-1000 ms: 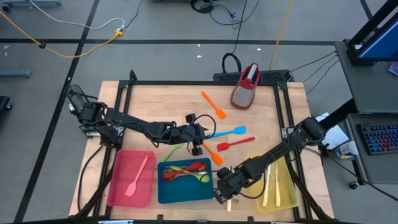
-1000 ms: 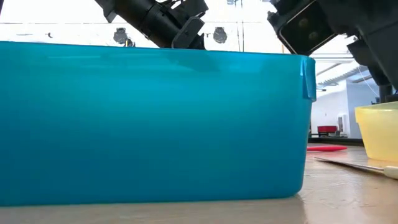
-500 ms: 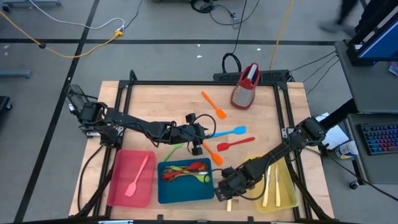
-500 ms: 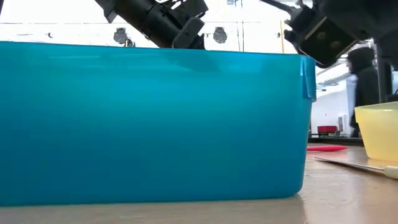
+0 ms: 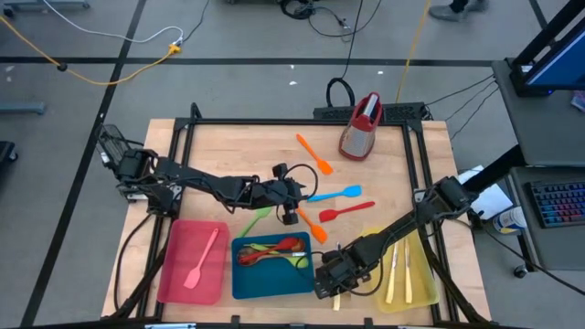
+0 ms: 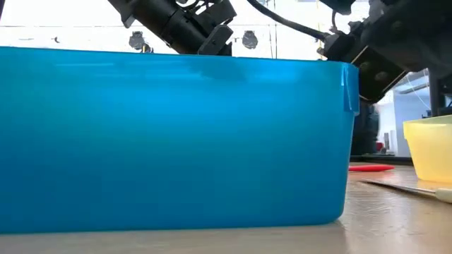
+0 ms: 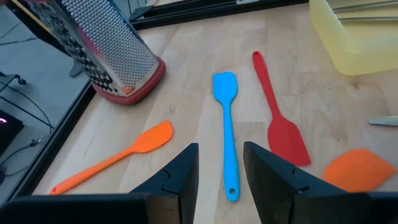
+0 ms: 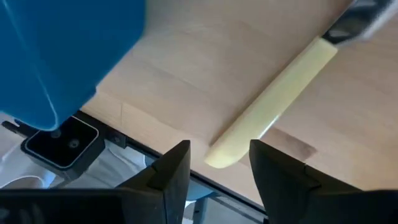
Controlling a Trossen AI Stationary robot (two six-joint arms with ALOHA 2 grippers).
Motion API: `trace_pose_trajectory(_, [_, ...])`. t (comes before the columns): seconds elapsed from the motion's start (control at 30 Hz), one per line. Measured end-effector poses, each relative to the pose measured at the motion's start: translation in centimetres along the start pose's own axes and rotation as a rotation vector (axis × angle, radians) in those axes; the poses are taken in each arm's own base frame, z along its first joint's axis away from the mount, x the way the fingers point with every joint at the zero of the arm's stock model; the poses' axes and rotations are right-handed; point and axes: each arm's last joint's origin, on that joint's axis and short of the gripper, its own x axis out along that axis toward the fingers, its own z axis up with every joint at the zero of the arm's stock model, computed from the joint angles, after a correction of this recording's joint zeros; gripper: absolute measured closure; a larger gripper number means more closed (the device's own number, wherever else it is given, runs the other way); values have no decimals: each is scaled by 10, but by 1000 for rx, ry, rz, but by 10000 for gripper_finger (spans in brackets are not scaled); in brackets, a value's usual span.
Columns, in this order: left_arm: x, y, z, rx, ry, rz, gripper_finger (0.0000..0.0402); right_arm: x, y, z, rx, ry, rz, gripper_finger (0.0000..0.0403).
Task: Pick & Place Kitchen Items
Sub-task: Put the yellow table knife into the yellow bin
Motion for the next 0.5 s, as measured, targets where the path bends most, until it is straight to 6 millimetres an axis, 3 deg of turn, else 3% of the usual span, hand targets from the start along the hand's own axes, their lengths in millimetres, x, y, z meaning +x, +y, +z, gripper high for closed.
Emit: trace_pose_trajectory(0.5, [0, 1, -1, -1, 7, 2, 270, 5, -18, 3, 177, -34, -108, 248])
